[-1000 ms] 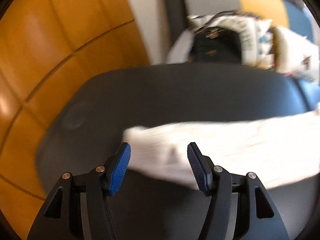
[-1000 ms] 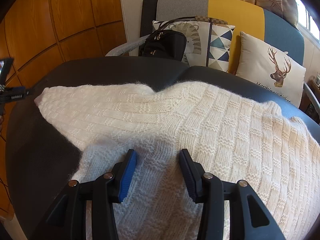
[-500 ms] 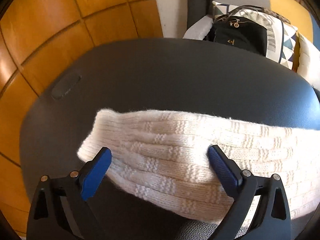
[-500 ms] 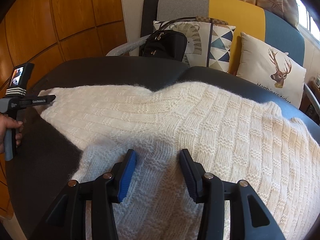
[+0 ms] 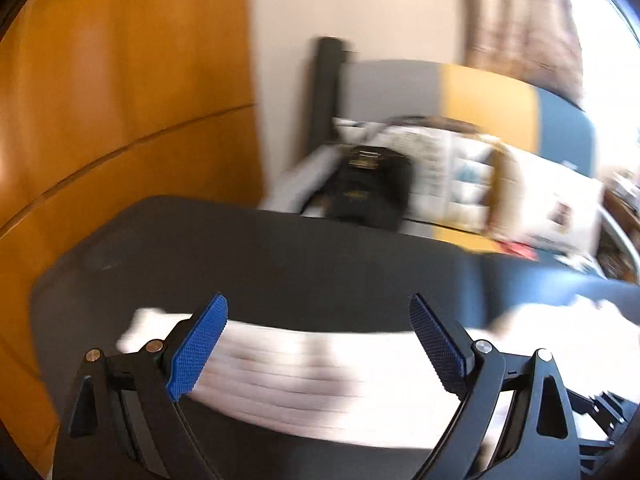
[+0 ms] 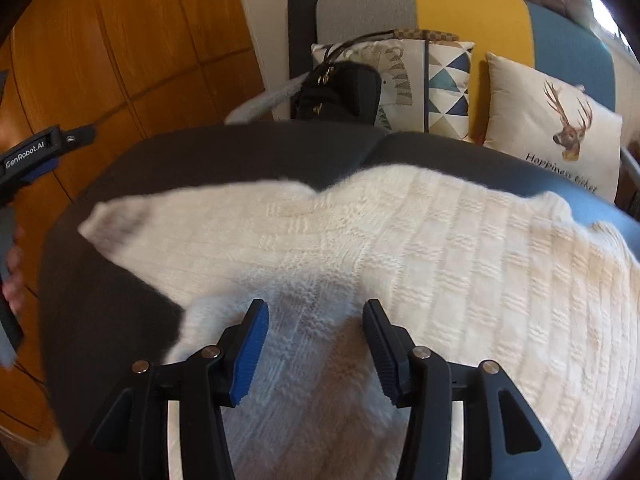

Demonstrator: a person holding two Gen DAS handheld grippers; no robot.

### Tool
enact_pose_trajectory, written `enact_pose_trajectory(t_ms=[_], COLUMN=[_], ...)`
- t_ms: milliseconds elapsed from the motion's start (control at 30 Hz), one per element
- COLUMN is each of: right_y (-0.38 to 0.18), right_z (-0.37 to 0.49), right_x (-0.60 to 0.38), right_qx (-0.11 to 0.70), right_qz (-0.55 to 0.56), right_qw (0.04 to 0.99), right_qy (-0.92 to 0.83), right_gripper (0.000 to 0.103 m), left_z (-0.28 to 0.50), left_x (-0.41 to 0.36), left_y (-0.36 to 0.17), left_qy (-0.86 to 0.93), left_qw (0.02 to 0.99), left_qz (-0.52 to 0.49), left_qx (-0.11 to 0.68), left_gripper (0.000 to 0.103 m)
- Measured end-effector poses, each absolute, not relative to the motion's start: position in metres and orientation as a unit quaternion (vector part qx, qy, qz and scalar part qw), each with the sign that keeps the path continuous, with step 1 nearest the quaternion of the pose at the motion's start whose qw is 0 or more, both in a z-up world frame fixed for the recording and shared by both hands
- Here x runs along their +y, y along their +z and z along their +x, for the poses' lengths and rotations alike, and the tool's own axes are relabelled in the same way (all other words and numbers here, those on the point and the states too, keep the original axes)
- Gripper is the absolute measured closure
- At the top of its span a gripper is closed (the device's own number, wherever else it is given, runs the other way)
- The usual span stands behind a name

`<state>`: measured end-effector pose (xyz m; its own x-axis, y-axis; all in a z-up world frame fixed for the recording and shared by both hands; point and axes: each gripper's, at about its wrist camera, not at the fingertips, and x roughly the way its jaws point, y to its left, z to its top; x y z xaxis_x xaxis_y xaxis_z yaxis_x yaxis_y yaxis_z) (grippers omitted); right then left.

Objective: Fold clothes

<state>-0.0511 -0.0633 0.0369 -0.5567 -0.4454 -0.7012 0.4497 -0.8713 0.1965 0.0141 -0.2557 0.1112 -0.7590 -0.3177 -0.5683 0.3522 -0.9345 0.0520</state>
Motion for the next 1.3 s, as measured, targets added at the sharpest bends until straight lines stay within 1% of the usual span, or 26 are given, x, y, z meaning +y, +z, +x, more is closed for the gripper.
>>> enact_pose_trajectory(t_ms=[33, 133, 233, 267, 333, 400, 500, 567, 600, 667, 800, 867, 933, 967, 1067, 1133, 1233, 1300], right_y=[0.044, 0.059, 0.053, 0.048, 0.037, 0.031, 0.024, 0.019, 0.015, 0.007, -0.004, -0.006, -0.007, -0.008, -0.006, 0.002, 0.026, 0.029], right_z=[-0.047, -0.046, -0.065, -0.072, -0.082, -0.087, -0.091, -0.099, -0.106, -0.120, -0.149, -0.160, -0.167, -0.170, -0.175, -0.172, -0.139, -0.124], right_x=[-0.051, -0.004, 0.052, 0.071, 0.108, 0.132, 0.140, 0.135, 0.131, 0.122, 0.114, 0.113, 0.114, 0.115, 0.124, 0.129, 0.133, 0.144], right_qx=[-0.003, 0.000, -0.015, -0.033, -0.077, -0.097, -0.080, -0.055, -0.043, -0.019, 0.018, 0.030, 0.030, 0.029, 0.003, -0.009, -0.007, -0.003], right_qz=[0.383, 0.363, 0.394, 0.407, 0.429, 0.434, 0.429, 0.429, 0.432, 0.438, 0.430, 0.422, 0.417, 0.416, 0.416, 0.428, 0.399, 0.401], right_qw=[0.249, 0.204, 0.139, 0.125, 0.104, 0.084, 0.082, 0.092, 0.095, 0.102, 0.073, 0.059, 0.056, 0.056, 0.074, 0.099, 0.111, 0.080], right_qy=[-0.890, -0.909, -0.908, -0.904, -0.894, -0.892, -0.896, -0.897, -0.896, -0.893, -0.900, -0.904, -0.906, -0.907, -0.906, -0.898, -0.910, -0.913], right_gripper=[0.053, 0.053, 0.053, 0.053, 0.053, 0.053, 0.053, 0.053, 0.053, 0.053, 0.051, 0.049, 0.045, 0.045, 0.044, 0.046, 0.045, 0.045], left_z=[0.007, -0.032, -0.086, -0.113, -0.125, -0.137, -0.140, -0.151, -0.153, -0.155, -0.154, -0.159, -0.162, -0.161, -0.162, -0.161, -0.160, -0.159], left_x=[-0.234, -0.162, -0.105, -0.093, -0.083, -0.073, -0.079, -0.087, -0.093, -0.100, -0.102, -0.105, -0.110, -0.113, -0.113, -0.113, -0.112, -0.112], left_y=[0.109, 0.091, 0.066, 0.057, 0.051, 0.045, 0.018, 0.014, 0.012, 0.009, 0.006, 0.003, 0.001, 0.001, -0.001, -0.001, -0.001, 0.000], left_qy=[-0.940, -0.941, -0.930, -0.925, -0.919, -0.912, -0.893, -0.894, -0.891, -0.889, -0.891, -0.890, -0.890, -0.891, -0.893, -0.892, -0.892, -0.892], left_qw=[0.158, 0.108, 0.084, 0.080, 0.076, 0.072, 0.086, 0.088, 0.094, 0.089, 0.119, 0.127, 0.131, 0.131, 0.127, 0.126, 0.128, 0.128], left_qz=[0.303, 0.320, 0.349, 0.360, 0.378, 0.396, 0.436, 0.438, 0.444, 0.449, 0.439, 0.437, 0.435, 0.433, 0.430, 0.431, 0.431, 0.431], left_qx=[0.024, -0.026, -0.078, -0.091, -0.087, -0.084, -0.074, -0.030, -0.015, 0.013, 0.017, 0.022, 0.033, 0.038, 0.043, 0.043, 0.040, 0.039], left_gripper=[0.008, 0.008, 0.008, 0.008, 0.008, 0.008, 0.007, 0.007, 0.003, 0.003, 0.002, 0.000, 0.000, 0.000, 0.000, 0.000, 0.000, 0.000])
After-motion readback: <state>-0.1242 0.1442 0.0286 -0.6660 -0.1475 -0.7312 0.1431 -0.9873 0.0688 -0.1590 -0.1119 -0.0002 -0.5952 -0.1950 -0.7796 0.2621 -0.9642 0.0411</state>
